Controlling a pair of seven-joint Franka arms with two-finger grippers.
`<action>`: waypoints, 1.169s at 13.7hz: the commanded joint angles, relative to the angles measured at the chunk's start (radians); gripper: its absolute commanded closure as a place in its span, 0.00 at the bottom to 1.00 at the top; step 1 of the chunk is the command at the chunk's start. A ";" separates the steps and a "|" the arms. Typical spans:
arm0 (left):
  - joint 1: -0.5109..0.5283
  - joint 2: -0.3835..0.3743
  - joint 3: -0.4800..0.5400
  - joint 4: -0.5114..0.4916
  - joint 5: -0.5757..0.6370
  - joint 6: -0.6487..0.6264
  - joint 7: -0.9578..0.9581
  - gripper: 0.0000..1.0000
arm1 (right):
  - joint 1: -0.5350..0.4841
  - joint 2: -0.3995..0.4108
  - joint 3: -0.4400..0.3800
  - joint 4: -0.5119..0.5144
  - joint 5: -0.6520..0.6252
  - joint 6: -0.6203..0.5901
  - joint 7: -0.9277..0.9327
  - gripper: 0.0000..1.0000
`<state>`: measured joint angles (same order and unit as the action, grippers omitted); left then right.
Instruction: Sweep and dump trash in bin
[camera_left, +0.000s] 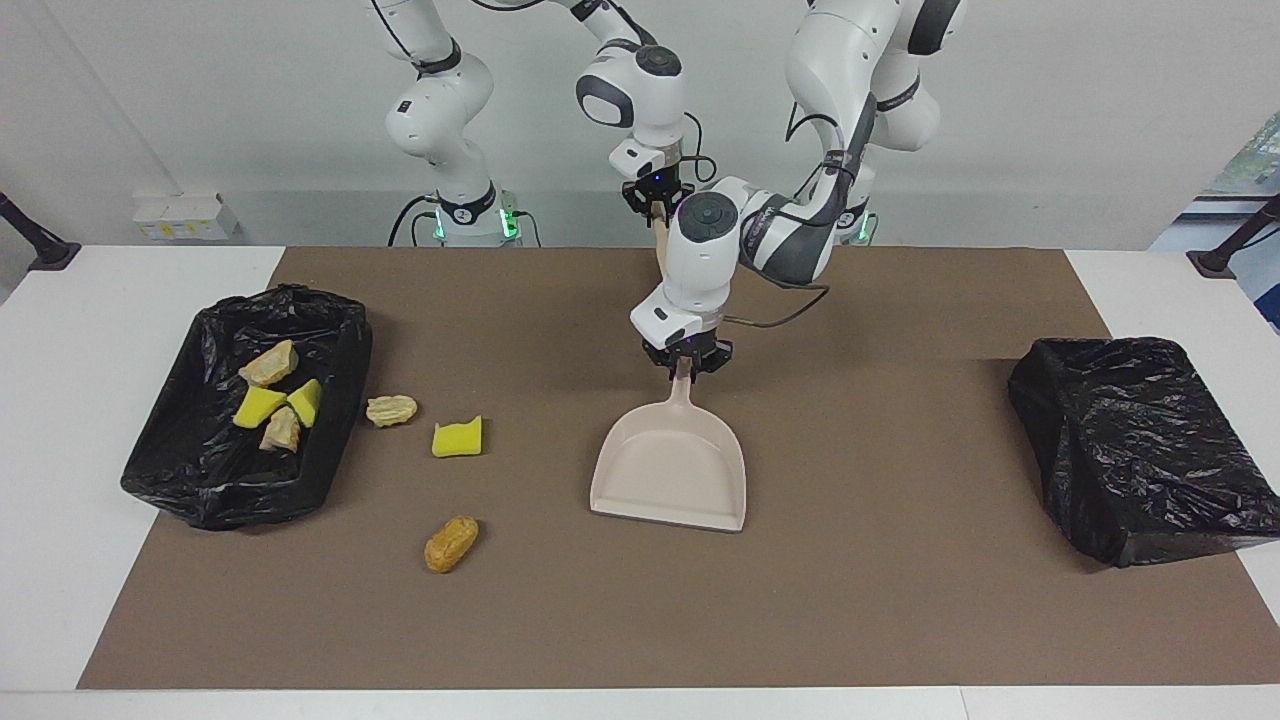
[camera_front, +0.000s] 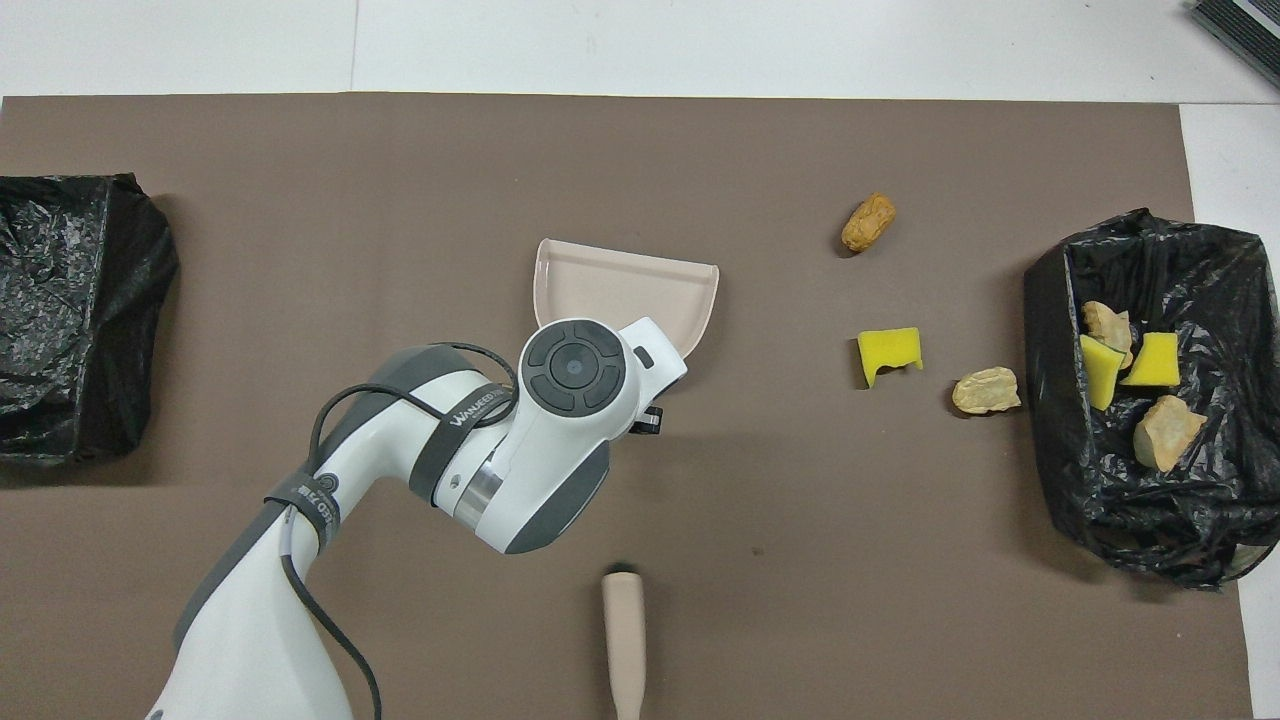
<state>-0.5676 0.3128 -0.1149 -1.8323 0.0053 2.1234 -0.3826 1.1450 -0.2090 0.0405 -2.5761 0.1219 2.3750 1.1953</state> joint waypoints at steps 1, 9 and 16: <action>0.063 -0.079 0.004 0.005 0.012 -0.115 0.225 1.00 | -0.019 0.023 0.004 0.042 -0.021 -0.028 0.016 1.00; 0.188 -0.156 0.012 -0.022 0.033 -0.349 0.819 1.00 | -0.403 -0.175 -0.005 0.085 -0.037 -0.451 -0.258 1.00; 0.226 -0.153 0.012 -0.028 0.044 -0.330 1.030 1.00 | -0.790 -0.006 -0.004 0.252 -0.312 -0.542 -0.632 1.00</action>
<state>-0.3543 0.1835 -0.0930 -1.8364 0.0285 1.7787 0.5954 0.4215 -0.2846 0.0234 -2.3929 -0.1370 1.8590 0.6588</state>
